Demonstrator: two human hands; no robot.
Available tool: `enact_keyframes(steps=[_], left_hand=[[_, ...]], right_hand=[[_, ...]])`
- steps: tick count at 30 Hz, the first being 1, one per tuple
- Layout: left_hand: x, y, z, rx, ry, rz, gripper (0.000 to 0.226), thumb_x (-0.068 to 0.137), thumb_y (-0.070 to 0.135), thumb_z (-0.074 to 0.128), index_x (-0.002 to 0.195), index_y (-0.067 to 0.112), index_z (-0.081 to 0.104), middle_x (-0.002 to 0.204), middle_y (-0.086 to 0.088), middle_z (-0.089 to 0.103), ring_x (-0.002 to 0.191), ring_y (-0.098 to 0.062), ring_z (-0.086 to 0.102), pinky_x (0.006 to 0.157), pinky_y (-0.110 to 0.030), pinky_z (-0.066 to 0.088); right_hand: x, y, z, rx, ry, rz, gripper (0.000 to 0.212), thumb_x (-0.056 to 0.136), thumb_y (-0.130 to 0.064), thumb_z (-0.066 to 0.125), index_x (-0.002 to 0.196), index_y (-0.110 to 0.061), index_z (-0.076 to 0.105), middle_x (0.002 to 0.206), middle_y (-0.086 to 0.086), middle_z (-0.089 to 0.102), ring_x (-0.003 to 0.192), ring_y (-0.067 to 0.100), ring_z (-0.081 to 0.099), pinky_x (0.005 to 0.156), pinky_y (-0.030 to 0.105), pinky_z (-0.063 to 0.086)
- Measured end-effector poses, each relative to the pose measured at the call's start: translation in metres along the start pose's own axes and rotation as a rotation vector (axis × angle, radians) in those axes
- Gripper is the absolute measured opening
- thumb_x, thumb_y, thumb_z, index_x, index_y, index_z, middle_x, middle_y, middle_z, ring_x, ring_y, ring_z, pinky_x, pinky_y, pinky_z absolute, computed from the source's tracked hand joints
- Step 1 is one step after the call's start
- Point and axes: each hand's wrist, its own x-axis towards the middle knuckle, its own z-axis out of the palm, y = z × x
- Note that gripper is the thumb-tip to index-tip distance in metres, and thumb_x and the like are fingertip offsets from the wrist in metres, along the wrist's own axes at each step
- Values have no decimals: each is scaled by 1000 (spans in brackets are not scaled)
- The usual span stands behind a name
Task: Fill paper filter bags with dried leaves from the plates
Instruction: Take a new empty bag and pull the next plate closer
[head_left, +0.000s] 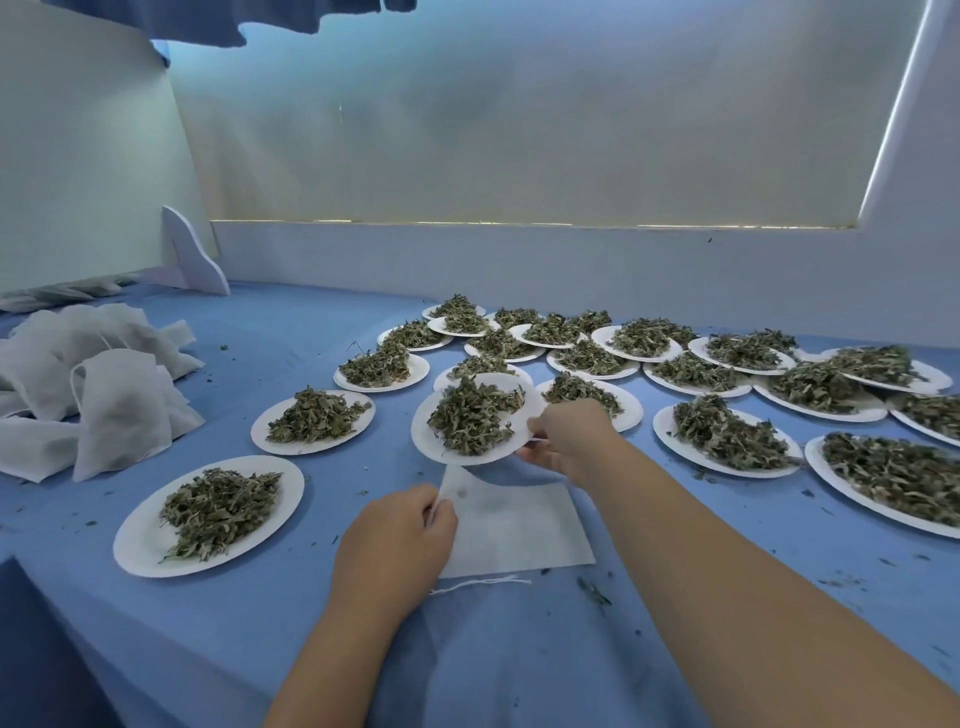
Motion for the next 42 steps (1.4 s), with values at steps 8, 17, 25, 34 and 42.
enact_keyframes(steps=[8, 17, 25, 34, 42], left_hand=[[5, 4, -3, -77, -48, -82, 35, 90, 29, 50, 64, 8, 39, 59, -5, 43, 59, -18, 42, 57, -32, 29], [14, 66, 4, -460, 8, -212, 26, 93, 27, 52, 80, 8, 63, 70, -6, 61, 64, -33, 69, 45, -23, 45], [33, 130, 21, -515, -171, -155, 18, 102, 31, 42, 99, 24, 58, 83, -13, 63, 42, -23, 64, 37, -27, 51], [48, 171, 45, -213, -415, -32, 23, 103, 31, 40, 96, 19, 58, 75, -11, 53, 39, -21, 53, 36, -22, 39], [51, 183, 83, 47, -441, 203, 29, 101, 33, 43, 85, 16, 59, 82, -6, 57, 66, -16, 49, 53, -28, 33]], right_hand=[[-40, -11, -113, 78, 2, 4, 7, 90, 6, 58, 91, 1, 54, 86, 15, 57, 67, 24, 60, 50, 28, 56], [-86, 8, -229, -36, -136, 67, 17, 93, 1, 56, 110, 2, 58, 89, 15, 66, 68, 21, 61, 55, 27, 55], [-116, 29, -281, -148, -209, 139, 12, 92, -1, 56, 98, 1, 66, 95, 22, 69, 75, 25, 66, 65, 33, 59], [-121, 39, -298, -266, -196, 123, 15, 90, -1, 60, 101, 6, 69, 83, 18, 69, 60, 16, 65, 55, 25, 55], [-119, 37, -303, -299, 35, -54, 15, 89, -16, 66, 88, -2, 70, 74, 12, 70, 58, 17, 63, 51, 24, 51]])
